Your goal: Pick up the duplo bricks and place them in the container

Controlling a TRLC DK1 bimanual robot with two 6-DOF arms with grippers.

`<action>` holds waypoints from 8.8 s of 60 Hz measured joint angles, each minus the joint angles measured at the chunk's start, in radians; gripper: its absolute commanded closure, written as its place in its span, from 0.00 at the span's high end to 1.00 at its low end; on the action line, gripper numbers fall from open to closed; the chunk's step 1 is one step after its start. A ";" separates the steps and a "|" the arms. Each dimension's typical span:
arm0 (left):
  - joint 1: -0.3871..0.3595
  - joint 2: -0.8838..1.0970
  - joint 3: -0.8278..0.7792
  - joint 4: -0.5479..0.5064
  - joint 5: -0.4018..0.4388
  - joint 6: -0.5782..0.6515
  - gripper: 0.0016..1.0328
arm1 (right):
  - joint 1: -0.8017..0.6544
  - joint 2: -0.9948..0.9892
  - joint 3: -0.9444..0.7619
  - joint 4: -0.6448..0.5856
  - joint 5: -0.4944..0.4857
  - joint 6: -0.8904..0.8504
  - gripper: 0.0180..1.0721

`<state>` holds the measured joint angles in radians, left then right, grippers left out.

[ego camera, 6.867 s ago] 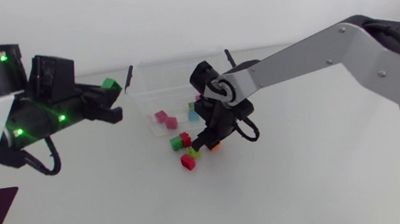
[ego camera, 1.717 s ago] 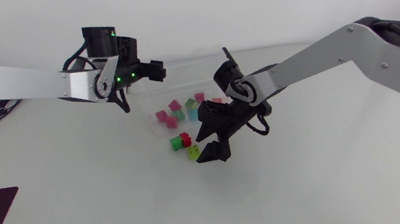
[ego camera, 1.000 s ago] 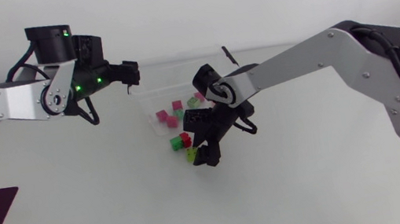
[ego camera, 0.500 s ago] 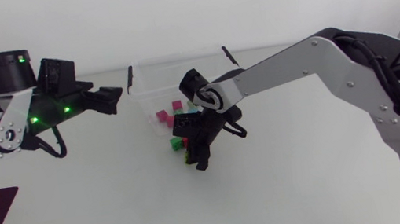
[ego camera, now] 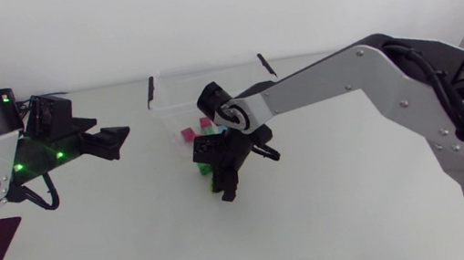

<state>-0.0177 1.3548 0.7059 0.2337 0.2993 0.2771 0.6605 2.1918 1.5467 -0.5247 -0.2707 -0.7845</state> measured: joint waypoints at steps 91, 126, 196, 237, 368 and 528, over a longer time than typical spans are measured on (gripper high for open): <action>-0.341 0.618 0.174 0.132 -0.019 0.151 0.95 | -0.314 -0.230 0.264 0.163 -0.046 0.337 0.15; -0.360 0.688 0.245 0.143 -0.016 0.170 0.20 | -0.316 -0.132 0.316 0.229 -0.047 0.367 0.81; -0.232 0.259 0.282 0.127 0.013 0.039 0.20 | -0.190 -0.459 -0.503 0.470 -0.114 0.206 0.82; -0.232 0.586 0.618 0.210 -0.159 -0.072 0.78 | -0.151 -0.230 -0.317 0.370 -0.068 0.051 0.82; -0.281 0.245 0.245 0.151 0.081 0.261 0.93 | -0.282 -0.422 -0.486 0.584 -0.016 0.067 0.82; -0.225 0.360 0.507 -0.001 0.132 0.144 0.16 | -0.337 -1.268 -0.890 0.368 -0.118 0.138 0.83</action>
<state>-0.2428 1.7145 1.2133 0.2329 0.4309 0.4210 0.3233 0.9234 0.6571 -0.1570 -0.3885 -0.6460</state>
